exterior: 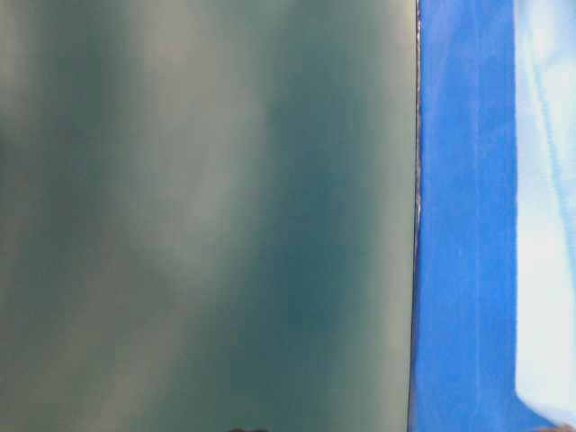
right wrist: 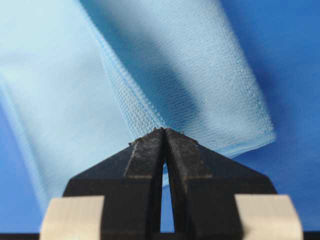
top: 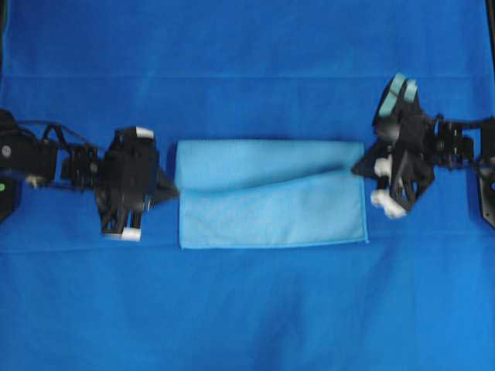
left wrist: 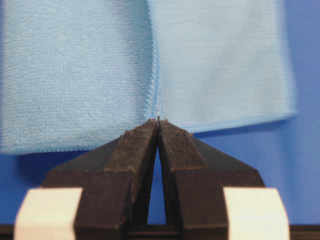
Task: Fold the light blue towel.
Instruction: 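Pull both far corners toward the near edge, folding the towel in half, then open both grippers and release the folded edge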
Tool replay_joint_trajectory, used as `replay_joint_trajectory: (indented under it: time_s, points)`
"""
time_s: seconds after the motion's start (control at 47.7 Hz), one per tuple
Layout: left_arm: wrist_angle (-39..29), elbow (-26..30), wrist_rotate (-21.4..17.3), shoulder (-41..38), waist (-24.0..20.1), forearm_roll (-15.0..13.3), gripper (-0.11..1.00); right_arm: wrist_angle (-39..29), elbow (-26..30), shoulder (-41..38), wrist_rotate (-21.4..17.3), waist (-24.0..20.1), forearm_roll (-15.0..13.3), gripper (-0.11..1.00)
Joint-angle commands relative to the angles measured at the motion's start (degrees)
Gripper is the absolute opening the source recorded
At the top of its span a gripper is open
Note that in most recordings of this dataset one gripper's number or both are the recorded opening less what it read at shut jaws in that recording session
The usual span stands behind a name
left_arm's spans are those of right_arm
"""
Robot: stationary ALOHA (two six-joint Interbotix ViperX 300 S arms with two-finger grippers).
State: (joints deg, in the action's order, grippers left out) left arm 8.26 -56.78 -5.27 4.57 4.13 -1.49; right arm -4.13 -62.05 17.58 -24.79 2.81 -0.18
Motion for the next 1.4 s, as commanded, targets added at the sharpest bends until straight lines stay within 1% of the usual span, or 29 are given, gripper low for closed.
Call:
replay_joint_trajectory:
  time_s: [0.0,0.147,0.231,0.482,0.65,0.734,1.048,1.216,1.258,1.32,1.383]
  points:
    - [0.2,1.3,1.0,0.1,2.5,-0.2,0.01,0.0,0.4,0.4,-1.5,-3.1,0.1,0.02]
    - [0.0,2.8,2.5,-0.9,4.0,-0.2,0.01,-0.1,0.4,0.2,-3.9,-7.4,0.1,0.02]
    - [-0.9,3.9,2.6,-1.6,4.9,-0.2,0.01,0.0,0.4,0.2,-4.4,-8.8,0.1,0.02]
    - [-4.7,5.6,2.7,-2.6,7.9,-0.2,0.01,0.0,0.4,0.1,-4.5,-10.0,0.1,0.02]
    - [-6.1,5.6,2.7,-2.7,9.8,-0.2,0.01,0.4,0.4,0.0,-4.5,-11.0,0.2,0.02]
    - [-6.2,5.7,2.5,-2.7,9.7,-0.2,0.01,0.7,0.4,0.0,-4.5,-11.2,0.1,0.02]
    - [-5.4,7.2,2.6,-3.4,6.8,-0.2,0.01,0.7,1.2,-1.8,-4.7,-11.0,0.1,0.02]
    - [-5.4,7.5,2.7,-3.4,6.8,-0.3,0.02,0.7,1.4,-2.0,-6.3,-11.0,0.3,0.03]
    - [-5.4,7.5,3.0,-3.3,6.8,-0.3,0.02,0.7,1.4,-2.0,-6.9,-11.1,0.3,0.1]
    - [-5.6,7.5,3.6,-2.8,6.8,-0.3,0.06,0.7,1.4,-1.9,-7.3,-11.1,0.3,0.29]
    - [-5.7,7.6,4.3,-2.0,6.8,-0.3,0.18,0.7,1.4,-1.9,-7.3,-11.2,0.1,0.47]
